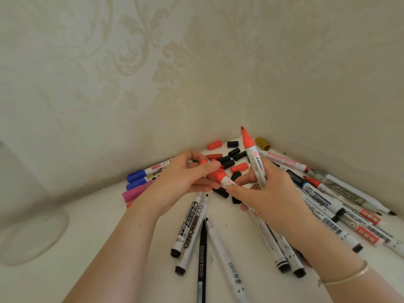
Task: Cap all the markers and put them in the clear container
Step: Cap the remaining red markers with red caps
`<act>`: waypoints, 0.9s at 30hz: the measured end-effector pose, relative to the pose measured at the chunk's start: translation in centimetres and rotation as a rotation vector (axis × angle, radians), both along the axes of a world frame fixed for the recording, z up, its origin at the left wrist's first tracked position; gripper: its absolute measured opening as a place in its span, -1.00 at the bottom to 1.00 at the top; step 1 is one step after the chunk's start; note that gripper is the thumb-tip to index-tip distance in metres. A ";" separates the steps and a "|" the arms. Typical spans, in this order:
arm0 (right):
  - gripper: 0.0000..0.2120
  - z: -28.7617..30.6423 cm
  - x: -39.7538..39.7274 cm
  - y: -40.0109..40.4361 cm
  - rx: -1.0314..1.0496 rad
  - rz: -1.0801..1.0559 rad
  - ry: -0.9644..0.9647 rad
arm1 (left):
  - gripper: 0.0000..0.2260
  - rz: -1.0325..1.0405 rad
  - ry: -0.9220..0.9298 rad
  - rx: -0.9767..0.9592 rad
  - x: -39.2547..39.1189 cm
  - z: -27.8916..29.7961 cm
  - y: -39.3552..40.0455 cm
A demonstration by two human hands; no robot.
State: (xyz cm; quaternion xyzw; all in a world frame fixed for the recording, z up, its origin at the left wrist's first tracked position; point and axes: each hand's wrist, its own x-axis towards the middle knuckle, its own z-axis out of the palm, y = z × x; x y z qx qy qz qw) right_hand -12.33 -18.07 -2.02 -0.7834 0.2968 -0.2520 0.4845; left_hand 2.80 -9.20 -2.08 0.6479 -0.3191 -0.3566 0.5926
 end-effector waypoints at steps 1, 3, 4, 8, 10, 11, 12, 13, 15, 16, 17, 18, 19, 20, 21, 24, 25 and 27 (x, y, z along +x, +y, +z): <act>-0.74 0.0 0.0 0.0 0.014 -0.004 -0.031 | -0.85 -0.020 -0.016 0.006 -0.1 0.0 0.0; -0.75 0.1 0.0 0.0 0.043 -0.013 -0.083 | -0.88 -0.056 -0.042 -0.002 -0.3 0.1 0.0; -0.76 0.1 0.0 0.0 0.059 -0.018 -0.105 | -0.87 -0.069 -0.047 -0.016 -0.4 0.1 0.0; -0.74 0.2 -0.1 -0.3 0.109 -0.024 -0.196 | -0.81 -0.065 -0.011 -0.083 -0.7 0.0 -0.3; -0.74 0.2 -0.1 -0.2 0.113 -0.029 -0.220 | -0.82 -0.059 0.006 -0.105 -0.9 -0.1 -0.5; -0.74 0.2 -0.1 -0.2 0.115 -0.032 -0.229 | -0.83 -0.057 0.008 -0.112 -1.0 -0.1 -0.6; -0.74 0.3 -0.1 -0.2 0.119 -0.035 -0.240 | -0.83 -0.055 0.008 -0.118 -1.1 -0.1 -0.6; -0.73 0.3 -0.1 -0.2 0.122 -0.036 -0.250 | -0.83 -0.049 0.008 -0.123 -1.1 -0.1 -0.6; -0.71 0.3 -0.1 -0.1 0.133 -0.037 -0.264 | -0.82 -0.042 0.006 -0.131 -1.2 -0.2 -0.6; -0.70 0.3 -0.1 -0.1 0.145 -0.042 -0.266 | -0.81 -0.042 0.002 -0.134 -1.3 -0.3 -0.6; -0.69 0.2 -0.1 -0.1 0.164 -0.049 -0.271 | -0.80 -0.042 -0.005 -0.134 -1.3 -0.4 -0.6; -0.69 0.2 -0.1 -0.1 0.186 -0.057 -0.278 | -0.79 -0.041 -0.014 -0.135 -1.4 -0.4 -0.7; -0.68 0.2 -0.1 -0.1 0.205 -0.063 -0.293 | -0.77 -0.040 -0.017 -0.142 -1.5 -0.4 -0.7; -0.68 0.3 -0.1 0.0 0.219 -0.066 -0.318 | -0.73 -0.038 -0.016 -0.158 -1.6 -0.3 -0.7; -0.66 0.3 -0.1 0.0 0.231 -0.068 -0.348 | -0.68 -0.034 -0.011 -0.180 -1.7 -0.2 -0.7; -0.62 0.2 -0.1 0.0 0.279 -0.091 -0.387 | -0.65 -0.024 -0.047 -0.193 -1.8 -0.1 -0.9; -0.62 0.2 0.0 -0.1 0.282 -0.096 -0.380 | -0.67 -0.022 -0.081 -0.175 -1.8 -0.1 -0.9; -0.66 0.3 0.2 -0.1 0.263 -0.082 -0.327 | -0.70 -0.024 -0.136 -0.143 -1.8 -0.1 -0.9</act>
